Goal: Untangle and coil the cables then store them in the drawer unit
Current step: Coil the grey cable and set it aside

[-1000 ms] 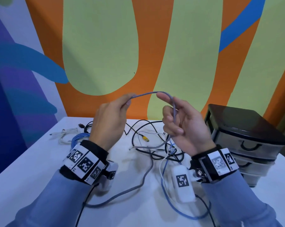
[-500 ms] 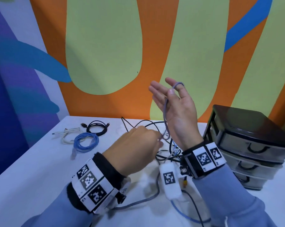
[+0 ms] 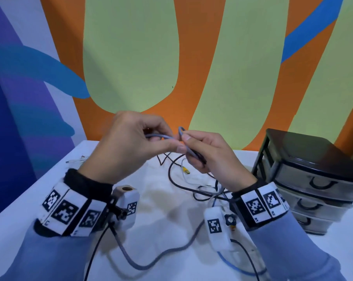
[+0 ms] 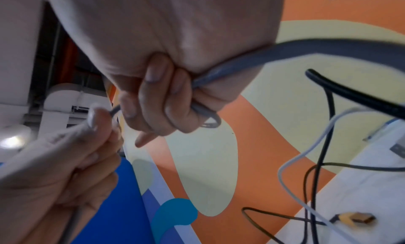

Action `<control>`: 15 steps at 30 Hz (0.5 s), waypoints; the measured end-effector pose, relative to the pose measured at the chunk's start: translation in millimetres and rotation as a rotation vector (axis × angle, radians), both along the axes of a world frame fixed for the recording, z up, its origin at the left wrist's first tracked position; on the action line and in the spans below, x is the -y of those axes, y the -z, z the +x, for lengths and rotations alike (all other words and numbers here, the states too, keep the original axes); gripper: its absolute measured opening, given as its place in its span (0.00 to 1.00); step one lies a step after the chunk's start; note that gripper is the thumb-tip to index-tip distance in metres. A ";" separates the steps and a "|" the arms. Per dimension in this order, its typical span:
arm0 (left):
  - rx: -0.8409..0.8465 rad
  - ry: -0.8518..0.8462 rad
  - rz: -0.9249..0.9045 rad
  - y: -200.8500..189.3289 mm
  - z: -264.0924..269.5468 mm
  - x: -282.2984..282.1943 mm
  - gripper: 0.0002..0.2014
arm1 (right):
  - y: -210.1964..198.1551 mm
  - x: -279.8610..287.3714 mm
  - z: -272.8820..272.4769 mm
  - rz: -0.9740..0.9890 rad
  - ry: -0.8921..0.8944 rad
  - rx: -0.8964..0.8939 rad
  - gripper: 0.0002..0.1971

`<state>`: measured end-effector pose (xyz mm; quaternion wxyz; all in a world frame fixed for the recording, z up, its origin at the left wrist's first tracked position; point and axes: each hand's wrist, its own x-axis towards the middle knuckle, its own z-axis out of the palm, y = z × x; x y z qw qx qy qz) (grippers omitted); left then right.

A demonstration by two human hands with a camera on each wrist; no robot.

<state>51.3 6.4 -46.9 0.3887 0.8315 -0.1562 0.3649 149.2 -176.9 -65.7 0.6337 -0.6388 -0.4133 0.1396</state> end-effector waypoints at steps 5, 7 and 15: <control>0.134 -0.031 -0.156 -3.0 3.8 -21.5 0.07 | -3.7 17.5 1.0 0.057 -0.091 -0.067 0.18; 0.161 -0.072 -0.198 1.9 11.2 -24.9 0.07 | -4.0 22.2 0.0 0.102 -0.148 -0.115 0.19; -0.152 -0.308 0.099 28.9 32.5 9.4 0.18 | -6.6 26.4 -2.2 0.315 -0.288 -0.366 0.24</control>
